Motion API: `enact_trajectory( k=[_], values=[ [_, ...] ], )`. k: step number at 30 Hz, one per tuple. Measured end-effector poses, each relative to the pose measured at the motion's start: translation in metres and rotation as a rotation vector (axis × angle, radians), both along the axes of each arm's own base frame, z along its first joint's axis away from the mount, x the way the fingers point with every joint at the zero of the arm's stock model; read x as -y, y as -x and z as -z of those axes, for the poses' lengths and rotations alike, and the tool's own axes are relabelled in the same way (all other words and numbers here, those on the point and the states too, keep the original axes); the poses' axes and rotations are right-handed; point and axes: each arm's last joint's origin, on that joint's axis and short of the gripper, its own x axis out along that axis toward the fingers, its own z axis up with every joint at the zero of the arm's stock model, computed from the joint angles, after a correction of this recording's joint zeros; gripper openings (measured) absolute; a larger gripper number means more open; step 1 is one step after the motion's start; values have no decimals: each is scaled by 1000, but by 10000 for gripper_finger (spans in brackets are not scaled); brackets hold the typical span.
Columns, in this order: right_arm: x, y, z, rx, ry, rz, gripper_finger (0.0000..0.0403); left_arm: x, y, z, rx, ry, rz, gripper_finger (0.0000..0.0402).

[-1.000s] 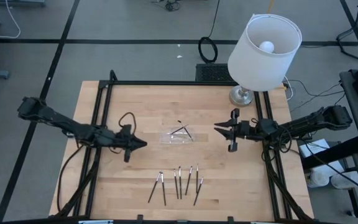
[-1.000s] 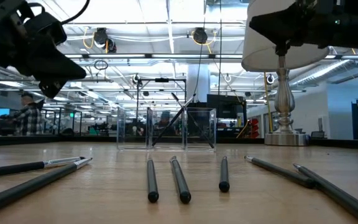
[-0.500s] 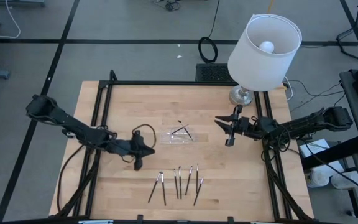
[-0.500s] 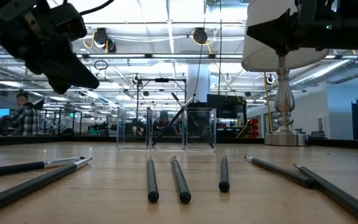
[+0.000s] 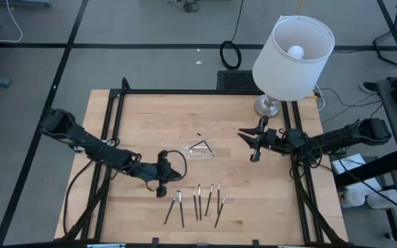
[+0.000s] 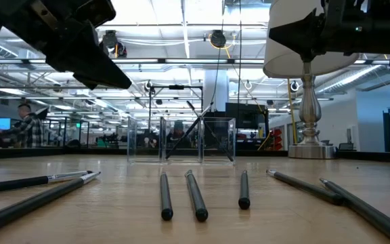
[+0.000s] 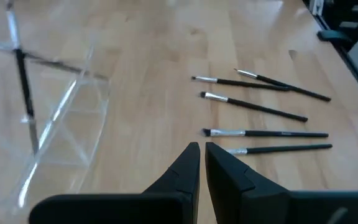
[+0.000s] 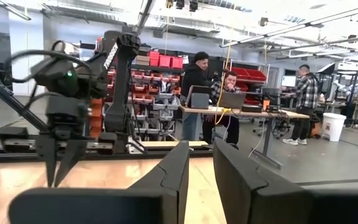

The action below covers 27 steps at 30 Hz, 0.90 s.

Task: Pick & Place Makeup Supplies
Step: Put the makeup brush into the transparent organizer

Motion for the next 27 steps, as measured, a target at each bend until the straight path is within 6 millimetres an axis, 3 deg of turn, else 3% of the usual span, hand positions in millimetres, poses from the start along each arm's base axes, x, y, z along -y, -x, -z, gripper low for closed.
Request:
enact_trajectory(
  k=[4, 7, 13, 19, 27],
  values=[
    [0, 0, 0, -2, 0, 0, 65, 11, -14, 1, -64, 96, 88, 31],
    [0, 0, 0, -4, 8, 1, 65, 17, -27, 5, -85, 57, 144, 31],
    [0, 0, 0, -5, 21, 5, 65, 20, -48, 12, -82, -81, 46, 31],
    [0, 0, 1, -5, -19, -1, 65, 19, -69, 9, -73, -37, 47, 31],
    [0, 0, 1, -14, 14, 9, 65, 20, -75, 23, -123, -51, 63, 31]
  ],
)
